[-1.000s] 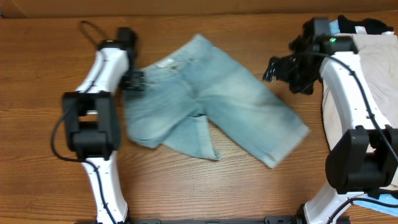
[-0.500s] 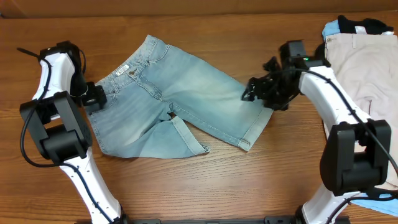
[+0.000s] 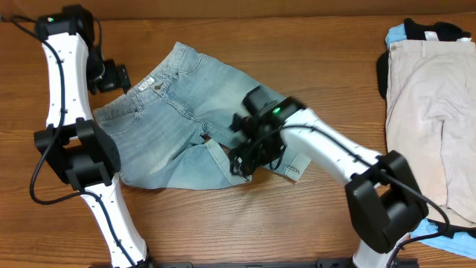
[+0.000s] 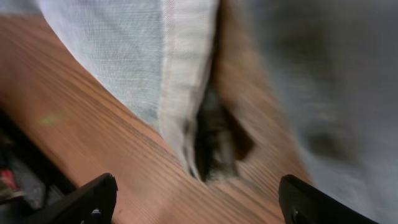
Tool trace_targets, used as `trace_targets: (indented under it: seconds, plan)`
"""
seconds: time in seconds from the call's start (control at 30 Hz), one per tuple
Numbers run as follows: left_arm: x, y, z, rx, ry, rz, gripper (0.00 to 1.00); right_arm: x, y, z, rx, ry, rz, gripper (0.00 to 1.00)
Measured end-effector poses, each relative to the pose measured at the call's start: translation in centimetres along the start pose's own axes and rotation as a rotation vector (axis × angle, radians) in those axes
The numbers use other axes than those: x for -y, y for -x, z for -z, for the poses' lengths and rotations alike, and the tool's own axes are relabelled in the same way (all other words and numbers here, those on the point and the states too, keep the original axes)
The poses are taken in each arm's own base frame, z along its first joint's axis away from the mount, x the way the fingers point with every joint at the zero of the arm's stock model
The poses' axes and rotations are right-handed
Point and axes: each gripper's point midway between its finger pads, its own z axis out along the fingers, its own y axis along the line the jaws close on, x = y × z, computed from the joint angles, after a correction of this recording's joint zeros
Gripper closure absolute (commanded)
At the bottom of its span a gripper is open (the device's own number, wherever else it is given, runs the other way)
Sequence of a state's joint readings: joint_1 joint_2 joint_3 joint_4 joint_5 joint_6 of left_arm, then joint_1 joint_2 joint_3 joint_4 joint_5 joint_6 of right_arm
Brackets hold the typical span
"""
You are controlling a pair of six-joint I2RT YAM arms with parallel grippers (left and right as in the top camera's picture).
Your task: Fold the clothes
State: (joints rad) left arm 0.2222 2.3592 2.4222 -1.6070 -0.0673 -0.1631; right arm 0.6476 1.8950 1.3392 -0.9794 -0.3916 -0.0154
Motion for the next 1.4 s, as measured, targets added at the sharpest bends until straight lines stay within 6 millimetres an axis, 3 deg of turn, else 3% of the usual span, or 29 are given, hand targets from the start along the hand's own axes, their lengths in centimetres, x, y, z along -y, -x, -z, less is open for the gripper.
trace_targets:
  seconds: [0.1,0.17,0.3,0.37,0.47,0.57,0.83,1.07,1.2,1.27,1.4]
  plan:
    - [0.4,0.7,2.1,0.053,-0.036,0.006,0.0,-1.0,-0.6,-1.6,-0.009,-0.029,0.031,0.27]
    - [0.6,1.0,3.0,0.078,-0.052,0.007,0.0,-1.3,-0.7,-2.3,-0.005,-0.04,0.043,0.4]
    - [0.7,0.8,3.4,0.075,-0.062,0.007,0.0,-1.3,-1.2,-2.9,-0.012,-0.06,0.035,0.85]
    - [0.7,0.6,3.4,0.069,-0.062,0.006,0.0,-1.1,-1.1,-2.9,-0.01,-0.07,0.024,0.96]
    - [0.7,0.6,3.4,0.067,-0.062,0.006,0.0,-0.8,-1.6,-2.8,-0.027,-0.081,-0.019,0.96]
    - [0.8,0.5,3.4,0.063,-0.064,0.006,0.0,-0.2,-3.4,-2.5,-0.095,-0.098,-0.096,0.96]
    - [0.8,0.4,3.4,0.058,-0.067,0.006,0.0,2.4,-11.7,0.4,-0.404,-0.258,-0.456,0.96]
    - [0.8,0.1,3.4,0.049,-0.065,0.005,0.0,3.8,-14.3,0.4,-0.471,-0.303,-0.574,0.96]
    - [1.1,0.1,3.4,0.049,-0.066,-0.008,0.0,4.6,-14.6,0.4,-0.451,-0.318,-0.622,0.93]
    - [1.4,0.0,3.4,0.049,-0.066,-0.022,0.0,4.8,-14.2,1.4,-0.4,-0.317,-0.649,0.9]
    - [2.6,-0.2,3.5,0.05,-0.067,-0.052,0.0,5.2,-13.4,4.8,-0.258,-0.297,-0.7,0.72]
